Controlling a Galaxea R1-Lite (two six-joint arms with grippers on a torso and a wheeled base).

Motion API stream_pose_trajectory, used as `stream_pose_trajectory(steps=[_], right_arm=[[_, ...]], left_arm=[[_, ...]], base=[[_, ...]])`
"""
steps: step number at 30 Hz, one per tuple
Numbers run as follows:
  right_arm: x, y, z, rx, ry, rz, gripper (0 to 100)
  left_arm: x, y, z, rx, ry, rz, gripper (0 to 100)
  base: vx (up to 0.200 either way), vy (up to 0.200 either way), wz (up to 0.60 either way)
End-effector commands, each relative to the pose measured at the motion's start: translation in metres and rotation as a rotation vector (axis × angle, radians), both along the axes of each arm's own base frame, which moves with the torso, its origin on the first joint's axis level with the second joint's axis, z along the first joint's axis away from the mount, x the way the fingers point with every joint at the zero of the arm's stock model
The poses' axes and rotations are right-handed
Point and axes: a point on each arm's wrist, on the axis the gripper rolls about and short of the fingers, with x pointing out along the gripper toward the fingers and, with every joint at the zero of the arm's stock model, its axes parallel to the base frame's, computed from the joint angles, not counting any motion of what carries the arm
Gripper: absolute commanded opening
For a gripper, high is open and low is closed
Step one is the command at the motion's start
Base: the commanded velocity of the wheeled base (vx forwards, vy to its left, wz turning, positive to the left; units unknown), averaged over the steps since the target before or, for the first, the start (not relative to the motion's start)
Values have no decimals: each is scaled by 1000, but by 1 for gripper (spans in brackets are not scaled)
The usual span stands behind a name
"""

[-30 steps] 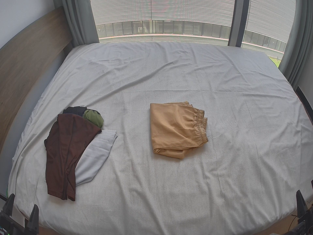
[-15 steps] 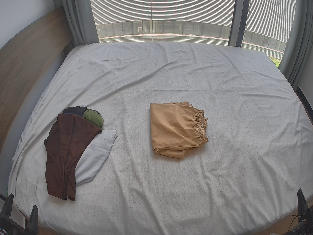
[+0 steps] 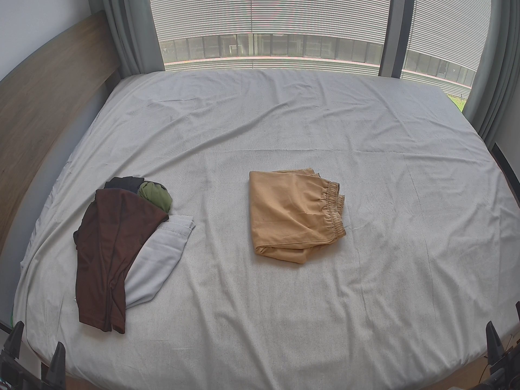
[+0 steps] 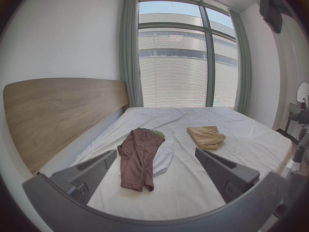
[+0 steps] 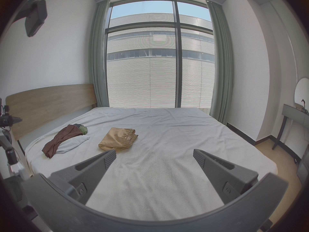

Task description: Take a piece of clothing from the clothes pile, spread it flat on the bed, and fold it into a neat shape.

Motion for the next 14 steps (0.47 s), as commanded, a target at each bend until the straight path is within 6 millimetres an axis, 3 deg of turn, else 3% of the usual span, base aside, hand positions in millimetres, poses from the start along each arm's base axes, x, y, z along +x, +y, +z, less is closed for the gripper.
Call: stream_pose_trajectory(steps=[1,14], right_arm=[[1,0,-5,-12,7,13,100],[1,0,-5,5,7,15,100]], left_arm=[[1,0,-5,-2,8,-3,100],[1,0,-5,-7,8,-1,100]], base=[[0,0,0],[0,0,0]])
